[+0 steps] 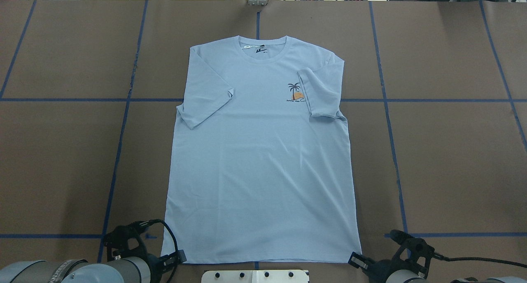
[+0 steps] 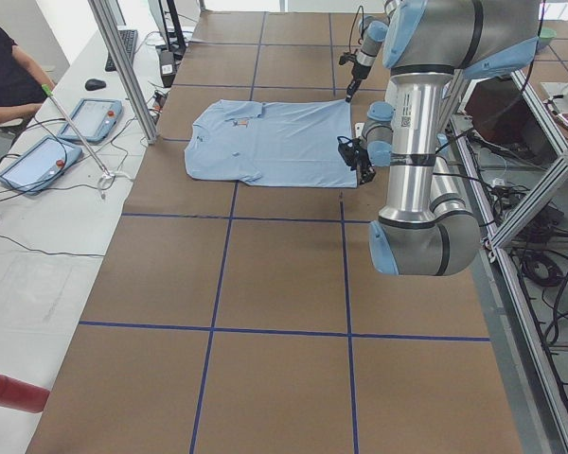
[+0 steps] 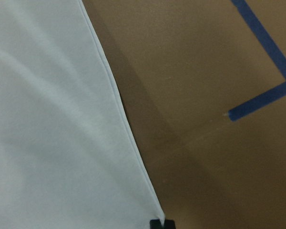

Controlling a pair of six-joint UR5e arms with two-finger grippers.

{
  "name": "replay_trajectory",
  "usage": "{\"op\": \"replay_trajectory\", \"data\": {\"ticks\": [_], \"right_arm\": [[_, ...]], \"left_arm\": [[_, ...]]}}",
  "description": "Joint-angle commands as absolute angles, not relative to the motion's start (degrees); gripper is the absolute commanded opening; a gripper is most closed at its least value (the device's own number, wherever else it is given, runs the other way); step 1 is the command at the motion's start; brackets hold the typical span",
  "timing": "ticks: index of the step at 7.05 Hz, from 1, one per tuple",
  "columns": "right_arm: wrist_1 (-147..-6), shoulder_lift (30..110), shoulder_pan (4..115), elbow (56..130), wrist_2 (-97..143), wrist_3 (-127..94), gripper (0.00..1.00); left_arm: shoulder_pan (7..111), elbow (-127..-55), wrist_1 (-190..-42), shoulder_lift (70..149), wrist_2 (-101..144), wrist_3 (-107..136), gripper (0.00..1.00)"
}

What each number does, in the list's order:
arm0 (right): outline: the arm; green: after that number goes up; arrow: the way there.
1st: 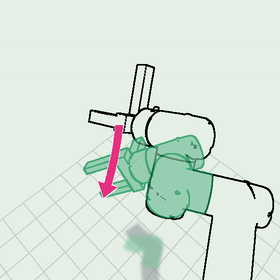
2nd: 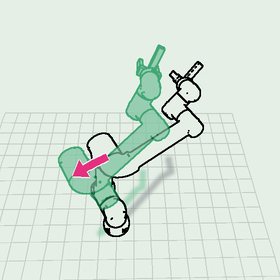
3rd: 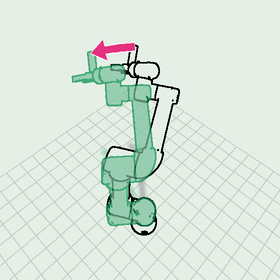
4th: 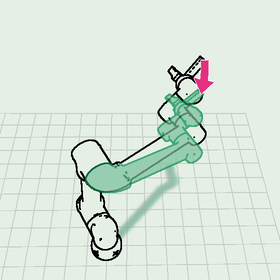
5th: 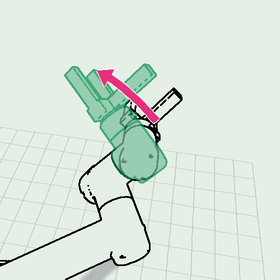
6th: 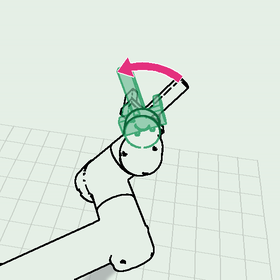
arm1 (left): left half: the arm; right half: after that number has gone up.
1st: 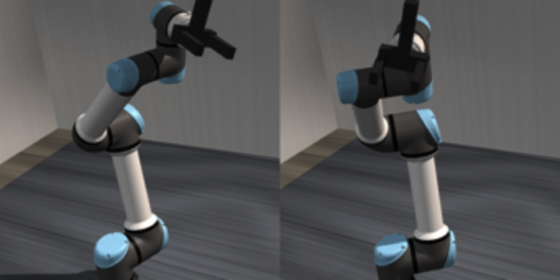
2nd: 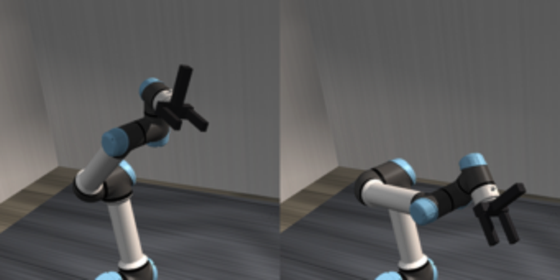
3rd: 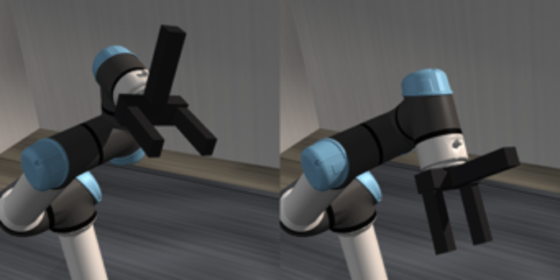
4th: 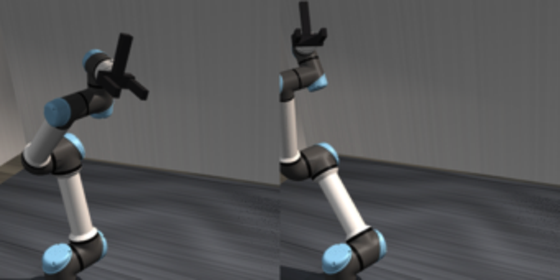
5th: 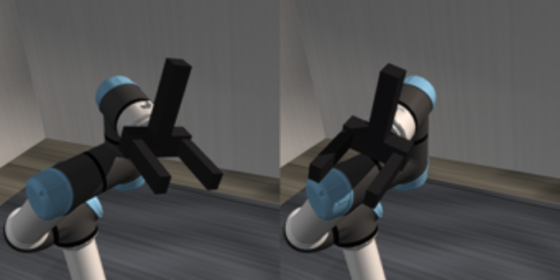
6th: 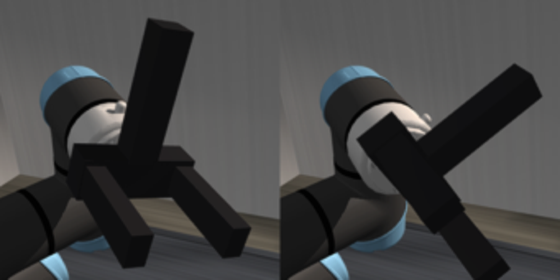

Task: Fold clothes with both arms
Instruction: 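Grasp both hem corners with the left and right grippers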

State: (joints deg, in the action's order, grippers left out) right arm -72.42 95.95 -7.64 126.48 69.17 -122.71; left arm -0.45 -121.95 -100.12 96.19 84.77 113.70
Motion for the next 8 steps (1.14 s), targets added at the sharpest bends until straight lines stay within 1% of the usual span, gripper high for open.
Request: {"op": "replay_trajectory", "data": {"ticks": [1, 5, 8], "right_arm": [[-72.42, 95.98, -7.65, 126.47, 69.08, -122.78, 0.00], [-72.42, 96.50, -7.73, 126.47, 68.91, -122.78, 0.00], [-72.42, 96.50, -7.82, 126.47, 68.91, -122.78, 0.00]], "left_arm": [[-0.88, -121.99, -98.97, 95.98, 84.46, 113.91, 0.66], [-0.70, -121.29, -98.88, 96.33, 84.29, 113.47, 0.64], [-0.44, -121.03, -98.88, 96.42, 84.29, 113.20, 0.57]]}}
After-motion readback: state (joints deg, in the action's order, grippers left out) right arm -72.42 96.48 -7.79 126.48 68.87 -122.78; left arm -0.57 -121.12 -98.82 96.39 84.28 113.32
